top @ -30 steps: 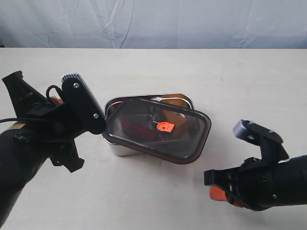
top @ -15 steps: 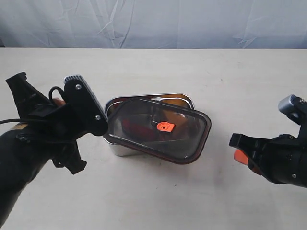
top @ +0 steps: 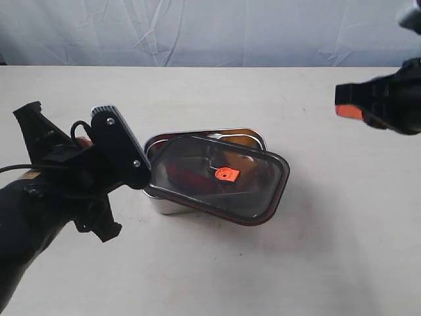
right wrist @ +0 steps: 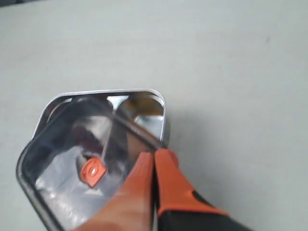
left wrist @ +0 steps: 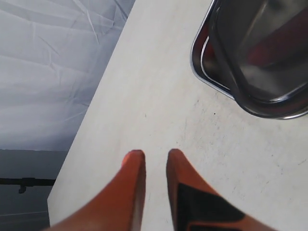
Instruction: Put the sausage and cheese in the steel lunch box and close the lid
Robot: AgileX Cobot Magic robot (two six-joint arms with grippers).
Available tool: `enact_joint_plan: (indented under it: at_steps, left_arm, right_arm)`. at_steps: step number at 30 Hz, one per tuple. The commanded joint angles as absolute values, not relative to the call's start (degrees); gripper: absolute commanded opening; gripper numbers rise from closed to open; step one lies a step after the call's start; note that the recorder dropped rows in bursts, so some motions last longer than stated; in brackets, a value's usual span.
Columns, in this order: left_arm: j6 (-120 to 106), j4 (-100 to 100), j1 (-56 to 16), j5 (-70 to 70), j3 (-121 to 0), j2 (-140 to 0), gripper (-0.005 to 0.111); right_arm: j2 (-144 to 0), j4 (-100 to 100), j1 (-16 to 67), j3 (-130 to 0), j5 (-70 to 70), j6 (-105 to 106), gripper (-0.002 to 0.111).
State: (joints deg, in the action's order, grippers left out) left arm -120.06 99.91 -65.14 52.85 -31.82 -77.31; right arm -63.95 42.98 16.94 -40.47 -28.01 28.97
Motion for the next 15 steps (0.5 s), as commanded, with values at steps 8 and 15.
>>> enact_joint_plan:
  at_steps: [8,15]
  left_arm:
    - [-119.5,99.9,-65.2,49.4,-31.3,-76.9,0.018]
    - [-119.0,99.9,-65.2,50.1,-30.9,-76.9,0.018]
  right_arm:
    - [-84.6,50.3,-4.9,-55.8,-65.6,29.8,-0.001]
    - [-89.6,71.2,-17.0,-47.2,-70.0,45.9,-0.001]
